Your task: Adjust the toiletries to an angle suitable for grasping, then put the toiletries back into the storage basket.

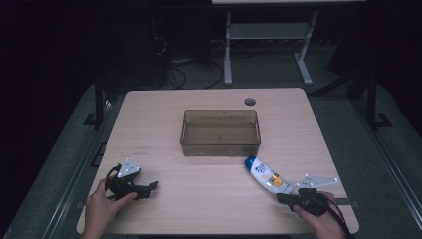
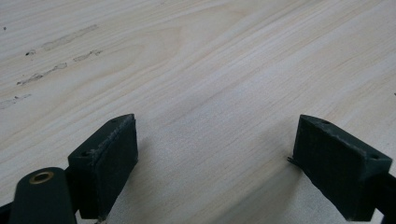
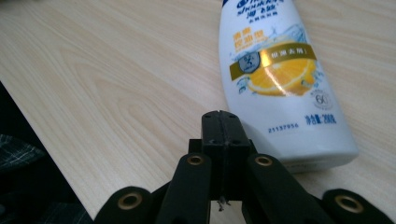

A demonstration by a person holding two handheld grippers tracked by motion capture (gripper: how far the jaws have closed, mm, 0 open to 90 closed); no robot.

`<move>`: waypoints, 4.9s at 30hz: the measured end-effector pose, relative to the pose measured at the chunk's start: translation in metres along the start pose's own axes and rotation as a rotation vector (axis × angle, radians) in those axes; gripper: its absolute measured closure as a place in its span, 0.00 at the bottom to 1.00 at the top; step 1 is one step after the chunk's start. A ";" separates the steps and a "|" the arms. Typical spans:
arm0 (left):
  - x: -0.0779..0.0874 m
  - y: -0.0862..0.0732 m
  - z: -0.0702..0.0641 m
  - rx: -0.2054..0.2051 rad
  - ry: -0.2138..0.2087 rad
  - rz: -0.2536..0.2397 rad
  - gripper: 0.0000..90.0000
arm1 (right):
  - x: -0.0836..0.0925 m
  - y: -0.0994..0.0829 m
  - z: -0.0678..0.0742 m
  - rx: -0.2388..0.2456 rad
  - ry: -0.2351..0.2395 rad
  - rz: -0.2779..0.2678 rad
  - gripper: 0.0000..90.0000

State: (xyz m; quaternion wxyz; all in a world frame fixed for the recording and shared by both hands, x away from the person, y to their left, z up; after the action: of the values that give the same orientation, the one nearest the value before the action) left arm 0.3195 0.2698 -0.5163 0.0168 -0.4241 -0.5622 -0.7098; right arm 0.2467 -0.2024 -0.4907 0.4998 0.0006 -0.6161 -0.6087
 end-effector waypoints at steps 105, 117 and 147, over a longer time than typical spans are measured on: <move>0.000 0.000 0.000 0.001 -0.001 0.002 0.14 | -0.102 0.073 -0.023 0.162 -0.108 0.388 0.34; 0.000 0.000 0.000 0.002 -0.001 0.001 0.14 | -0.100 0.073 -0.022 0.132 -0.092 0.397 0.36; 0.000 0.000 0.000 0.001 -0.001 -0.001 0.14 | -0.047 0.082 -0.026 0.030 -0.060 0.074 0.36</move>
State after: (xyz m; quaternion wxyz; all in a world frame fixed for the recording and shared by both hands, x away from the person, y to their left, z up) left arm 0.3195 0.2696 -0.5163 0.0164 -0.4239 -0.5630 -0.7093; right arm 0.3358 -0.1723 -0.4644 0.5032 -0.0328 -0.6394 -0.5804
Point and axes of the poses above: each handheld gripper's, and its own axes: x roughly backward along the jaws, y roughly out of its top, z roughly to its left, the point moved 6 cm from there along -x, roughly forward along the jaws, and after that the axes turned 5 degrees about -z, right-handed, at the moved point
